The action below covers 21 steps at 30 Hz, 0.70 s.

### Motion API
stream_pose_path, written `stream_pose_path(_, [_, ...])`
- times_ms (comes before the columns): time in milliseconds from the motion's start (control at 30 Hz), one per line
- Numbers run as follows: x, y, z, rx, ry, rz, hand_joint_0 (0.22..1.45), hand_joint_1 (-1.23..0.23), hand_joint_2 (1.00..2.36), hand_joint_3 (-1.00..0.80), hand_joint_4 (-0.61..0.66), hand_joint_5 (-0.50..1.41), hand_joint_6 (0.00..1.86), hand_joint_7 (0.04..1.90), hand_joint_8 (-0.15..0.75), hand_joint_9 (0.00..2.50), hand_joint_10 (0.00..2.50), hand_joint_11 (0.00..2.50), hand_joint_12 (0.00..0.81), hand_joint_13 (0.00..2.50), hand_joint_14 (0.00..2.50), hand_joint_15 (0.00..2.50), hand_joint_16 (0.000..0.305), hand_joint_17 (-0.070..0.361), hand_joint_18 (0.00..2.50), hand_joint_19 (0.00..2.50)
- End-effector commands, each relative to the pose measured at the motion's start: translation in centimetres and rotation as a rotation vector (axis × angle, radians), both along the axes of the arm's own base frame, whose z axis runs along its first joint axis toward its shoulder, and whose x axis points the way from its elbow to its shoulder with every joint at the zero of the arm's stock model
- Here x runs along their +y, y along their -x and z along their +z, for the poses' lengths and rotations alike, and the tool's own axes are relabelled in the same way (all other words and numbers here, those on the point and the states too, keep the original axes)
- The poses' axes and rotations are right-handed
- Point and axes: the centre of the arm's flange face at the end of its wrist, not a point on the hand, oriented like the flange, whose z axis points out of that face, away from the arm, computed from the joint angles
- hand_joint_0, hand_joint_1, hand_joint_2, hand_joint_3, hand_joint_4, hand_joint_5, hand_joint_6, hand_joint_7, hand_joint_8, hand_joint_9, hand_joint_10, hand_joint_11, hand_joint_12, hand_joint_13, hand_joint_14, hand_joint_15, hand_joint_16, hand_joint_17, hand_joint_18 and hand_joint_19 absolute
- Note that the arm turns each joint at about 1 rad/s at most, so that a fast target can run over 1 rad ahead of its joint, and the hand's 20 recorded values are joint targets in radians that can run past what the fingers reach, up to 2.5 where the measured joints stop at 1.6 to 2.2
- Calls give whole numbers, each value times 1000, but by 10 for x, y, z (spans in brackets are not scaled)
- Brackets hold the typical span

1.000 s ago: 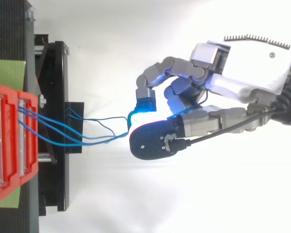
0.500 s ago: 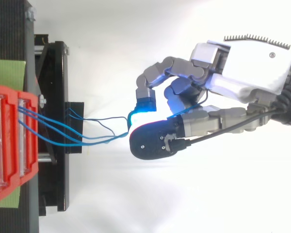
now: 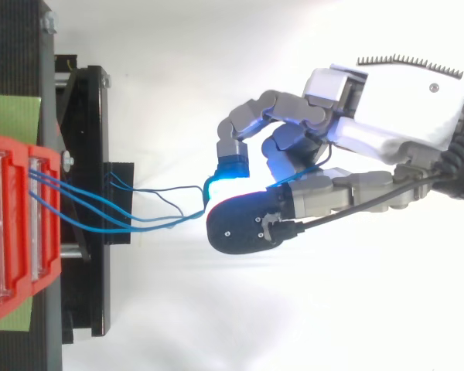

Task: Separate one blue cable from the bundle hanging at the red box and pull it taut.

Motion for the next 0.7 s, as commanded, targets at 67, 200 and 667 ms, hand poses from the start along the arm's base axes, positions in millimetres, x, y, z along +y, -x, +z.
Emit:
stream_pose_path(67, [0,0,0,0,0,1,686,-708,1020,-145,103,-183,950,1230,356,779,2500,1218,385,775,2500,1343,42,94,1290,1676])
stream_pose_path(200, [0,0,0,0,0,-1,685,-708,1020,-141,105,-183,950,1233,354,778,2500,1257,388,777,2500,1330,41,93,1289,1689])
stream_pose_path(667, [0,0,0,0,0,-1,688,-707,1020,-151,102,-184,951,1225,353,766,2500,1233,383,764,2500,1338,41,93,1278,1691])
